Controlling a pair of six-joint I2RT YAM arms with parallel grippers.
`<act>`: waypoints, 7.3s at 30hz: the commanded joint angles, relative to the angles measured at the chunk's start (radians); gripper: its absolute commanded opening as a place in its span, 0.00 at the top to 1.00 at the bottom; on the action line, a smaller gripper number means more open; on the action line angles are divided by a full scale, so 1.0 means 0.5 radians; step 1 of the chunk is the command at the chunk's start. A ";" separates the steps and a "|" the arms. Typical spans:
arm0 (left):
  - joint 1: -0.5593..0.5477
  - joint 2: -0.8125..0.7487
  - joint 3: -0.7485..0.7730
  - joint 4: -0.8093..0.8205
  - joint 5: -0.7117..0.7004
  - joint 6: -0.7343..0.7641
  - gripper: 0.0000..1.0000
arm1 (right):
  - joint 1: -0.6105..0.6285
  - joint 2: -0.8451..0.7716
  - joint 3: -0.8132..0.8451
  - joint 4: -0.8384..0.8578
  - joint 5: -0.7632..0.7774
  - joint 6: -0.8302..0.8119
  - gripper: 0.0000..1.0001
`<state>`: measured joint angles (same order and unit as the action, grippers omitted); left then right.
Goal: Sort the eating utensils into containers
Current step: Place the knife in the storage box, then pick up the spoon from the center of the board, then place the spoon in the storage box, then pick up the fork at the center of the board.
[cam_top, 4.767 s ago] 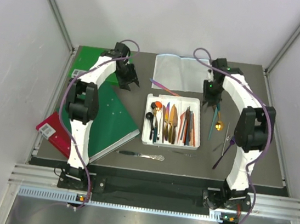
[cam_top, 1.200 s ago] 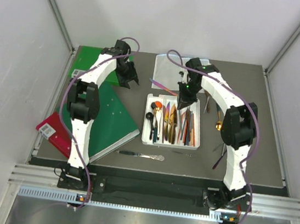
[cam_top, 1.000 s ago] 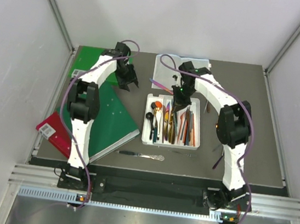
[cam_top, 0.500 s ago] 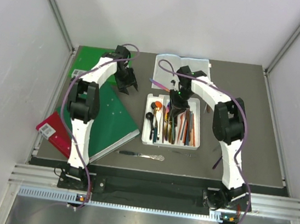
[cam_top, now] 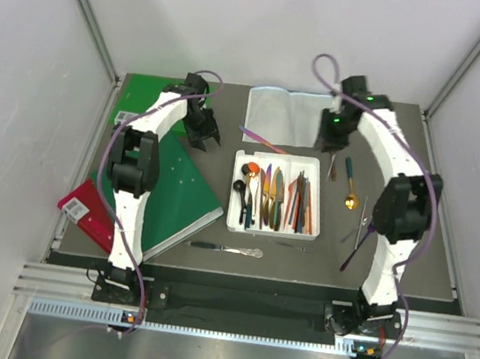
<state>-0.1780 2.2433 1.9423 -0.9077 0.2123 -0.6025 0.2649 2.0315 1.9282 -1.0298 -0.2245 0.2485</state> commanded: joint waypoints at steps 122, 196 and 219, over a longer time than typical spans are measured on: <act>0.080 -0.293 -0.095 0.116 -0.317 -0.010 0.42 | 0.728 0.588 0.322 -0.358 -0.478 0.221 1.00; 0.071 -0.207 -0.032 0.168 -0.231 -0.040 0.43 | 0.005 0.109 0.150 0.041 0.420 0.258 0.62; 0.074 -0.066 0.319 0.051 -0.308 -0.065 0.42 | -0.346 0.686 0.436 0.056 0.513 0.018 0.66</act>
<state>-0.1402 2.2024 2.0628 -0.8692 0.0624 -0.6159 0.0952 2.3817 2.1357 -1.0115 0.0330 0.2825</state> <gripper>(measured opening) 0.579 0.345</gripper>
